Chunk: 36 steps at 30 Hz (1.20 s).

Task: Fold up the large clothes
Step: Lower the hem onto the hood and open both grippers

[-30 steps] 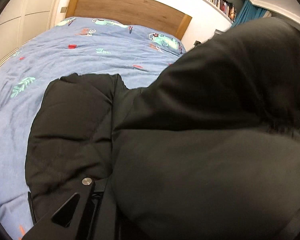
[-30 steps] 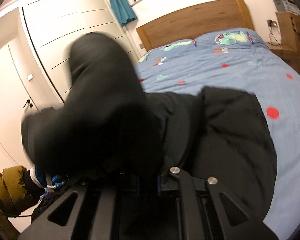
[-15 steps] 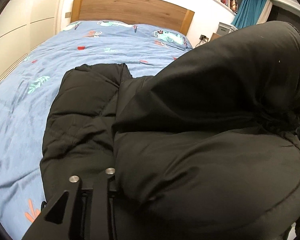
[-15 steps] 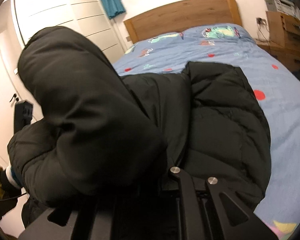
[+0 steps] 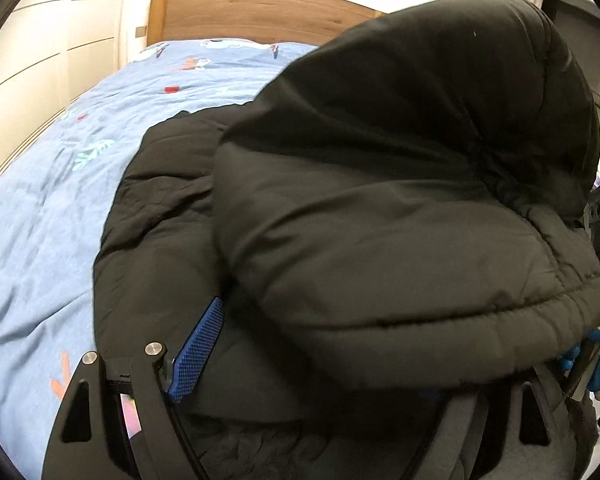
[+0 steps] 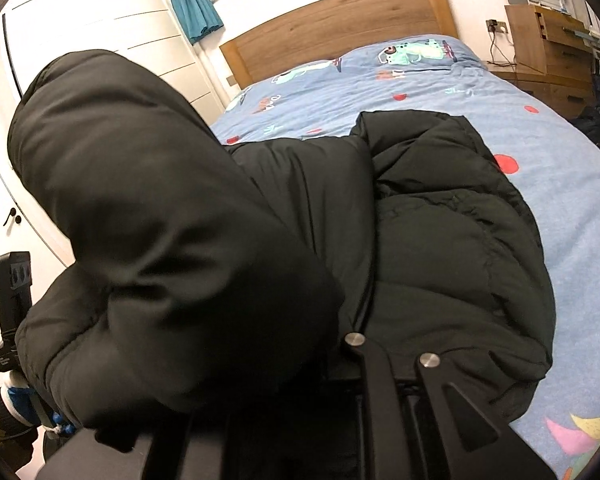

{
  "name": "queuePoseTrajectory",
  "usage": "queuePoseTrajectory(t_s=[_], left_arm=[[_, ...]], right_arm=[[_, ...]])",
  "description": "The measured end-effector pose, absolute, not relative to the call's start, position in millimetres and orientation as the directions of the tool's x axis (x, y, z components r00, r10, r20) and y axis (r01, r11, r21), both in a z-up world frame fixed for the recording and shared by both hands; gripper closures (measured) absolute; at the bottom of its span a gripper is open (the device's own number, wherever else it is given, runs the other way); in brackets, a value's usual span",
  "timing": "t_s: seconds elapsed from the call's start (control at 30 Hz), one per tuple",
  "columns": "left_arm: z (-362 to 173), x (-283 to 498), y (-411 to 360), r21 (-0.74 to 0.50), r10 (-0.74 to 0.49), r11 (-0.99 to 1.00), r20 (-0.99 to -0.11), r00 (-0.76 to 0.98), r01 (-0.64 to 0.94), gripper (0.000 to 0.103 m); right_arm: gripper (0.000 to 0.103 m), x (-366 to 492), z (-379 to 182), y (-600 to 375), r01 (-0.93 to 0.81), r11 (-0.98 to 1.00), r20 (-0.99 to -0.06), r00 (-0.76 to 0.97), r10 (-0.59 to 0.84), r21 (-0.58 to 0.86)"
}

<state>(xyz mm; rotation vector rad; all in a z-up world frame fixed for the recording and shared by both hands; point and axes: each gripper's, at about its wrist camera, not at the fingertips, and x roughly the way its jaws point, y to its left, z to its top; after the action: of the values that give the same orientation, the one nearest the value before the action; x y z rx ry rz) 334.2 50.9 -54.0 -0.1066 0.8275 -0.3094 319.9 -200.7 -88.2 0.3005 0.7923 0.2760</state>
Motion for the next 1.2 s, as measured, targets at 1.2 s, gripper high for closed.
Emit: queuePoseTrajectory(t_s=[1.2], left_arm=[[14.2, 313.1, 79.9, -0.191, -0.261, 0.965, -0.675, 0.690, 0.179, 0.020]], right_arm=[[0.067, 265.6, 4.4, -205.6, -0.167, 0.954, -0.663, 0.689, 0.292, 0.248]])
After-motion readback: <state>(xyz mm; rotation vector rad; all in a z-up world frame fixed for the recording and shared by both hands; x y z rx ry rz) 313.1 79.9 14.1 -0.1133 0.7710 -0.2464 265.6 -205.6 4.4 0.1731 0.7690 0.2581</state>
